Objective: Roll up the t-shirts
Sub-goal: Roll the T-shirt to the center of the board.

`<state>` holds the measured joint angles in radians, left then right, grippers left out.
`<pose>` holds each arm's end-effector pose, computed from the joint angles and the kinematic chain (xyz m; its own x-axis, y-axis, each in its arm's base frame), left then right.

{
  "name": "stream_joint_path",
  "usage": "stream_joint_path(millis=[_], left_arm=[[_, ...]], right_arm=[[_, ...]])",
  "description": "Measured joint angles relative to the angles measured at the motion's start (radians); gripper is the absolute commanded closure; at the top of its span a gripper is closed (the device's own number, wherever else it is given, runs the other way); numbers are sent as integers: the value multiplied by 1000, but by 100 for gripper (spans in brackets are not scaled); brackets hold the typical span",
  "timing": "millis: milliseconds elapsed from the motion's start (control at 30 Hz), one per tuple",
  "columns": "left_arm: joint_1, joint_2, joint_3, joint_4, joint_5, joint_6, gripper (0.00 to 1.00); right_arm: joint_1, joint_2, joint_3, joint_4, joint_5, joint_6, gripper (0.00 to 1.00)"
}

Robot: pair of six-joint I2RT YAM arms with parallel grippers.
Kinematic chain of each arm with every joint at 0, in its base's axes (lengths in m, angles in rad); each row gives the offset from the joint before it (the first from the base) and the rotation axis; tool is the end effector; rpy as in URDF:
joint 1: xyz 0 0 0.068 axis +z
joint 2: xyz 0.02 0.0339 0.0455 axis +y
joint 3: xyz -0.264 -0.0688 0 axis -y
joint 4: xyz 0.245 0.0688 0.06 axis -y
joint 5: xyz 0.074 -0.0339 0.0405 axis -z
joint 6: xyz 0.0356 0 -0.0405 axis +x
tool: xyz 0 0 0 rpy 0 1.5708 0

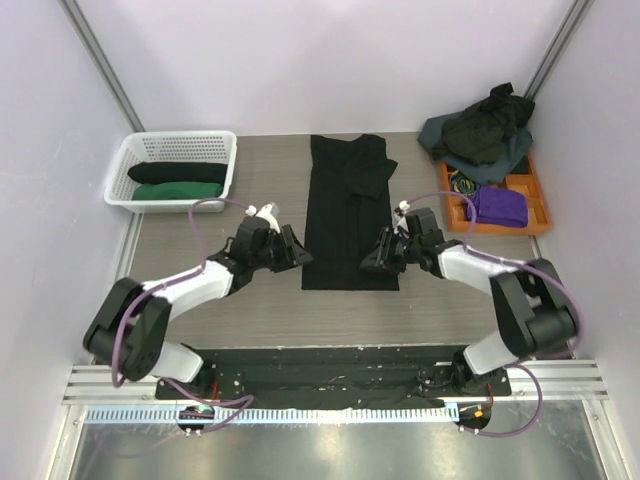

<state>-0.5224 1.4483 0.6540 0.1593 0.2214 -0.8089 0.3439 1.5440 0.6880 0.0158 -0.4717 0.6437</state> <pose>0.2472 -0.1514 0.1783 -0.8179 -0.3436 -0.4615 0.0698 0.7369 -0.6724 0.2670 0.1128 0.1530 -0.9124 0.2411 -0.3307 -0.0478 0.7397 0.6712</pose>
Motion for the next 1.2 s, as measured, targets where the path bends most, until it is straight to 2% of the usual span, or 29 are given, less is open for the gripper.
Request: stream_joint_path(millis=[167,300,533,867,1067,1200], left_arm=[[-15,-128,-45,-27,-29,32,48],[-29,-131,-95,-53,-43,33,49],[-51,-71,-114,-59,-55,30,50],[-79,6,-100,-19,-56,17,52],[-80,26,-99,8,-53,1,61],[-80,47,-87,15,-52,-1,66]], right_arm=[[0,-241,-29,-153,146,-45,59],[0,-326,-49,-270,284,-67,61],[2,-326,-92,-410,407,-71,59],[26,-260,-92,-415,441,-76,62],[31,-242,-89,-398,439,-88,67],[37,-228,-84,-382,438,-94,75]])
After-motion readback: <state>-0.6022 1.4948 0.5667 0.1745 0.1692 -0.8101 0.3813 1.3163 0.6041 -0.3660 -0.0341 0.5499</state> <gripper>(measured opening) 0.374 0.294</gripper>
